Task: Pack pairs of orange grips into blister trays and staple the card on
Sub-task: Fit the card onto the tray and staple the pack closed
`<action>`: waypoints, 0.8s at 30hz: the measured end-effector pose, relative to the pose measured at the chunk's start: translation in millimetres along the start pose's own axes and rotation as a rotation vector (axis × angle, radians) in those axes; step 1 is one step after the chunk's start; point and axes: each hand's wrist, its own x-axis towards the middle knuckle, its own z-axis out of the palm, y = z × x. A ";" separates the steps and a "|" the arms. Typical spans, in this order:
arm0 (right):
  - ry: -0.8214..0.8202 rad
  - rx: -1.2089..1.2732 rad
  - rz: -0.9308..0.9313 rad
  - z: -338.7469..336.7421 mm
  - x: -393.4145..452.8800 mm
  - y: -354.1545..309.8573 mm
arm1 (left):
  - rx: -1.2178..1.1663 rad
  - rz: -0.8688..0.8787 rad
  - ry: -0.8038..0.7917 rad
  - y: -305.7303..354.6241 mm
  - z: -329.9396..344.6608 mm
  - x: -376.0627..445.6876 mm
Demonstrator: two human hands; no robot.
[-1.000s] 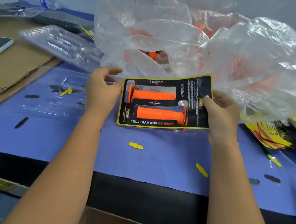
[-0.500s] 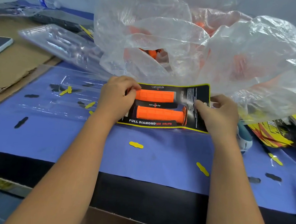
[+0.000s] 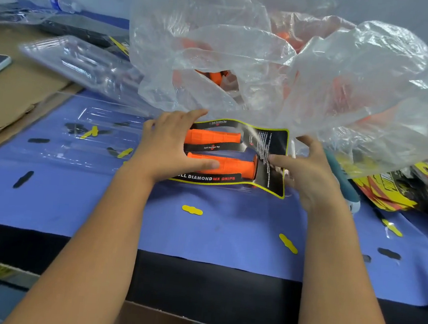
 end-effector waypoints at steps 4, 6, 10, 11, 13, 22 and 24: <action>-0.021 0.174 0.034 1.8 0.4 -3.4 | 0.090 0.017 0.027 6.3 -1.8 -1.9; -0.099 0.247 0.060 7.3 -0.8 -5.4 | 0.132 0.063 0.076 15.3 -0.4 -2.0; -0.227 0.218 0.070 18.1 -4.8 -5.7 | 0.192 0.186 0.035 37.7 8.8 -3.9; -0.254 0.217 0.065 19.9 -5.3 -4.7 | 0.215 0.213 0.011 41.8 11.7 -4.0; -0.291 0.241 0.080 25.4 -6.5 -2.7 | 0.238 0.246 -0.020 46.1 15.7 -3.6; -0.231 0.204 -0.043 39.4 -7.9 8.0 | 0.075 0.264 0.040 43.9 13.1 -2.9; -0.201 0.210 -0.084 39.3 -6.3 8.3 | 0.022 0.279 0.067 44.4 12.3 -2.4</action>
